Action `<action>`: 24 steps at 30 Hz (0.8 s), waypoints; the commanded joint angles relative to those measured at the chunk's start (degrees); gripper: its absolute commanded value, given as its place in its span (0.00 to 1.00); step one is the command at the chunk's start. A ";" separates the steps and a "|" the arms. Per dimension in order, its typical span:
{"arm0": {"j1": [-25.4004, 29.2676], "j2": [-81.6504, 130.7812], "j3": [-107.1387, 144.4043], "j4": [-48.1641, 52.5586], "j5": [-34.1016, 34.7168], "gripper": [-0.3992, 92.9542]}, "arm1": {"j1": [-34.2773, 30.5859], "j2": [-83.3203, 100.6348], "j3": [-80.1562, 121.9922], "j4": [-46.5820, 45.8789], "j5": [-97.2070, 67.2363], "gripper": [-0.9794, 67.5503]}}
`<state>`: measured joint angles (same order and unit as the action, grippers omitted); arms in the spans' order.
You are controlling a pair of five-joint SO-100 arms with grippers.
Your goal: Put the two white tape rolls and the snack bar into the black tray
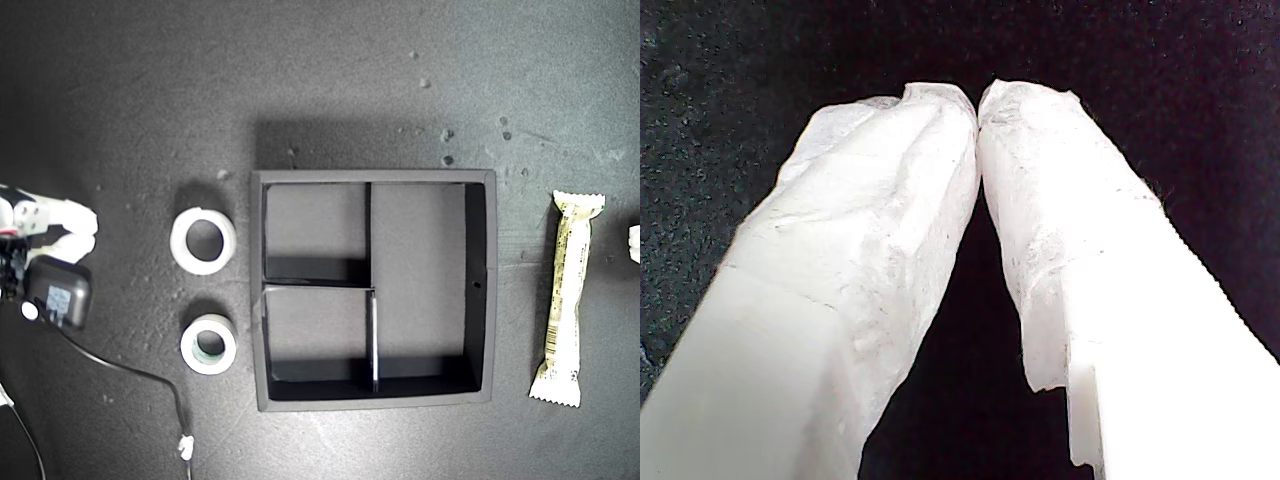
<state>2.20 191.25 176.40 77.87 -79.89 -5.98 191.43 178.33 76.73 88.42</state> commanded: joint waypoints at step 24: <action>5.19 2.72 3.43 -2.02 -23.12 0.00 | 13.36 0.35 0.70 -12.39 28.30 0.01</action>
<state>7.29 191.25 176.48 75.94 -104.50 6.24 191.34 178.33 65.65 114.52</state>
